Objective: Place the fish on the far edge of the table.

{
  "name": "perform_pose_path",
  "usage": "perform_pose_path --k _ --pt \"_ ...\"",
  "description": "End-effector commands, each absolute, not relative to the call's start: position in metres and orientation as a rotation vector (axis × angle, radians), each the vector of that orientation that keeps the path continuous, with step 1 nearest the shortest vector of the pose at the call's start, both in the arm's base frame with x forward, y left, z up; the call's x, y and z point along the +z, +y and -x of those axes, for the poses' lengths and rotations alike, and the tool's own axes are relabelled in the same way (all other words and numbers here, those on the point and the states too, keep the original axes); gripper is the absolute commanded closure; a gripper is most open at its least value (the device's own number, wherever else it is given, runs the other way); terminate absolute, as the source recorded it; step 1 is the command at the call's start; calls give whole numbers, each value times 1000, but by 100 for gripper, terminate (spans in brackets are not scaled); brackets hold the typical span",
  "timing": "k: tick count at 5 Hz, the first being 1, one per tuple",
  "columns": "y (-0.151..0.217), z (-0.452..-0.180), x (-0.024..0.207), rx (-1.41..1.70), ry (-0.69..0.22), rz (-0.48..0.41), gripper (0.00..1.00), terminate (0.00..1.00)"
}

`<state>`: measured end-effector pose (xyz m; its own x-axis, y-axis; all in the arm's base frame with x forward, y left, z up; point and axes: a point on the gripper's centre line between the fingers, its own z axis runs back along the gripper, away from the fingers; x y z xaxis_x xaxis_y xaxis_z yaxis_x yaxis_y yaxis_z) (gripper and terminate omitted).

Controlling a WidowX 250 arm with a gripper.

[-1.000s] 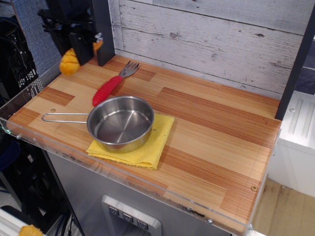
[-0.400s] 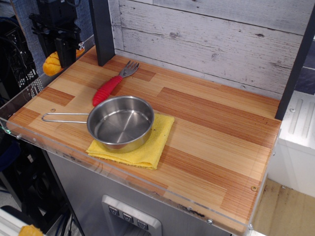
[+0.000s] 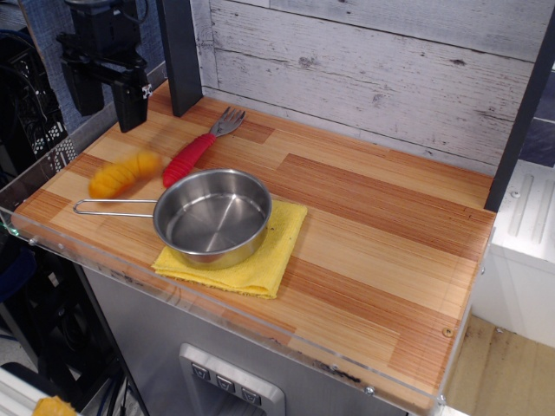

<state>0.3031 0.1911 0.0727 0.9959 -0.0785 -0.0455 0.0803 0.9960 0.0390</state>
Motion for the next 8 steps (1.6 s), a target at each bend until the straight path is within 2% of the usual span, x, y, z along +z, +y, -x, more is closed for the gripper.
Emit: perform_pose_path --k 1,2,3,5,6,8 --pt "187 -299 111 -95 -46 -66 0 0" --pt "171 -294 136 -99 -99 -63 0 0" --pt "157 -291 142 -86 -103 -41 0 0" --pt "145 -291 132 -30 -44 -11 0 0" --pt "142 -289 133 29 -35 -62 0 0" --pt "142 -289 133 29 -35 -62 0 0"
